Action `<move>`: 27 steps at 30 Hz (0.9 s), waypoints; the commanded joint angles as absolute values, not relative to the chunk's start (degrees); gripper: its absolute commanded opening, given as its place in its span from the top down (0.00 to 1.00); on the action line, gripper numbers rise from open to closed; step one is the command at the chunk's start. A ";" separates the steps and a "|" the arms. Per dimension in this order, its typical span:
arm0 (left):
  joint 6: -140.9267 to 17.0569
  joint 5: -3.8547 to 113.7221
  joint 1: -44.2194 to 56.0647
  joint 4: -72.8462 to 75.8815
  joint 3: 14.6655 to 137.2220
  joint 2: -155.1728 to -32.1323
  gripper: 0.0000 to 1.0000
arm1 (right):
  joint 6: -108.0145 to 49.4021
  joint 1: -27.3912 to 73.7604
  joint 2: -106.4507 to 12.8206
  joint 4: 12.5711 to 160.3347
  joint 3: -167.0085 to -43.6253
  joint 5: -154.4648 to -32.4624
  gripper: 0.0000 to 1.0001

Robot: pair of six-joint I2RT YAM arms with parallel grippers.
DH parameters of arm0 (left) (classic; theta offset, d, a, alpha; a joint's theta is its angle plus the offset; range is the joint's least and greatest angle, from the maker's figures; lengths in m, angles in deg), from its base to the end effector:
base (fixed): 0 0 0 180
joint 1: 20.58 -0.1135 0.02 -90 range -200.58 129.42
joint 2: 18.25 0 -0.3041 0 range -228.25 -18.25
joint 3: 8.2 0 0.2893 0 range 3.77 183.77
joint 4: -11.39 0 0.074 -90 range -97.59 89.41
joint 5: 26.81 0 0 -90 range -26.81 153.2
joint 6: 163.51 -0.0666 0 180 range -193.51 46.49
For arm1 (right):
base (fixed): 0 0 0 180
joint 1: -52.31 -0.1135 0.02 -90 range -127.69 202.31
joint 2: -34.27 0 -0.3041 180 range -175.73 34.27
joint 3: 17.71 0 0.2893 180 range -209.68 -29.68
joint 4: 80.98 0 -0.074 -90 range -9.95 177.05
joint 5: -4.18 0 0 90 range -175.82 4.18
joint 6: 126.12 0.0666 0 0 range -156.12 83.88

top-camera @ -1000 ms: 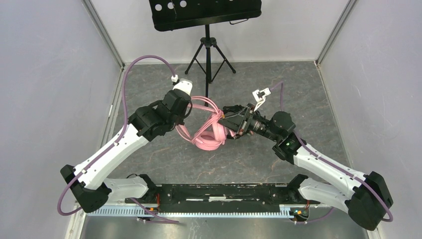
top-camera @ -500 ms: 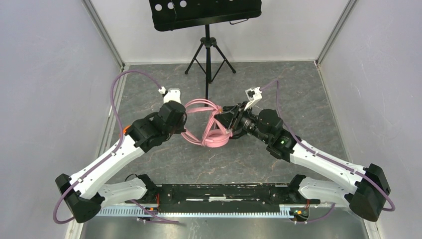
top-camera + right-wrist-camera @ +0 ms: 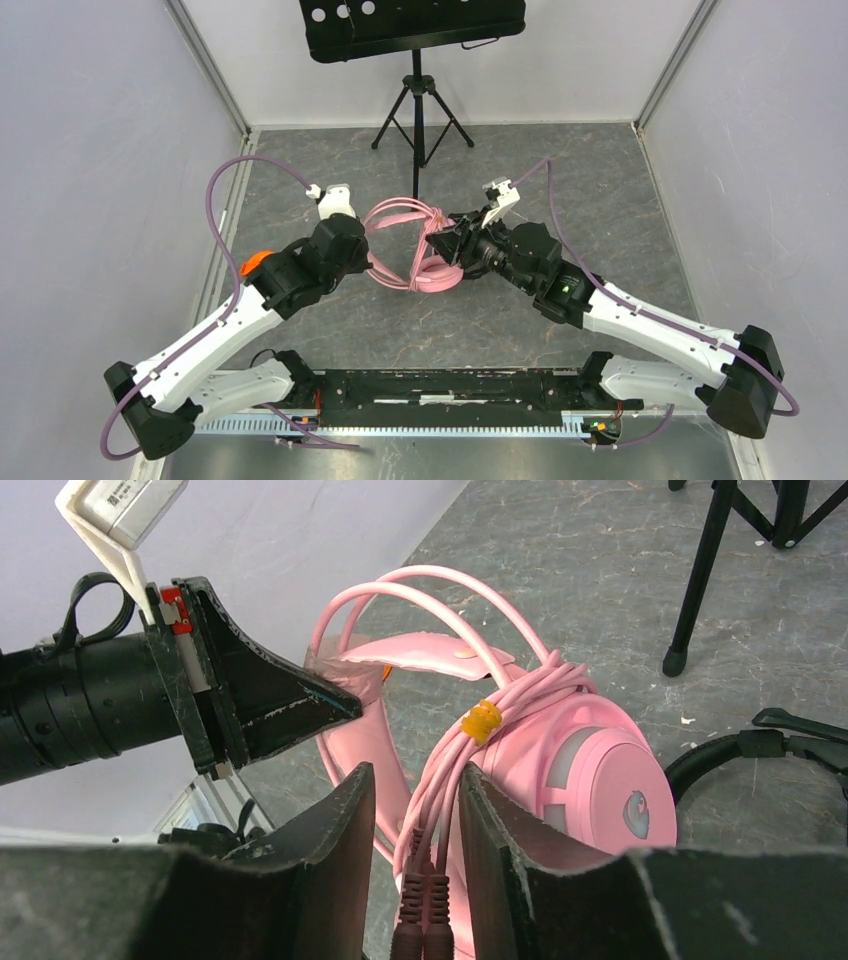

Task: Wrap the headphones
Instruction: Wrap the headphones cable around the headphones.

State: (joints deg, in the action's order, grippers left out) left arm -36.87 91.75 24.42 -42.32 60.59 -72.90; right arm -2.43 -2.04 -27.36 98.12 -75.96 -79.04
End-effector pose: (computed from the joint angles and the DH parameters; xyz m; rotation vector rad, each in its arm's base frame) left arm 0.1828 -0.1378 0.3478 -0.1007 2.1729 -0.2488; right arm 0.1836 0.2425 0.3536 -0.2199 1.7444 1.0573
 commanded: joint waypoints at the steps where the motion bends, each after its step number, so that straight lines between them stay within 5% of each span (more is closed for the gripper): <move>1: -30.24 95.66 24.34 -30.80 61.24 -69.65 0.98 | -4.06 -2.88 -26.01 94.96 -76.78 -77.55 0.57; 12: -32.47 98.92 24.33 -28.12 59.24 -66.96 0.98 | -2.92 -2.88 -22.99 94.92 -76.46 -80.83 0.53; 16: -32.63 99.39 24.34 -27.50 59.06 -66.67 0.98 | -2.81 -3.32 -22.76 97.61 -75.59 -82.79 0.60; 27: -33.83 100.30 24.34 -24.86 58.98 -66.34 0.98 | -5.10 -4.36 -17.94 91.80 -73.36 -80.75 0.49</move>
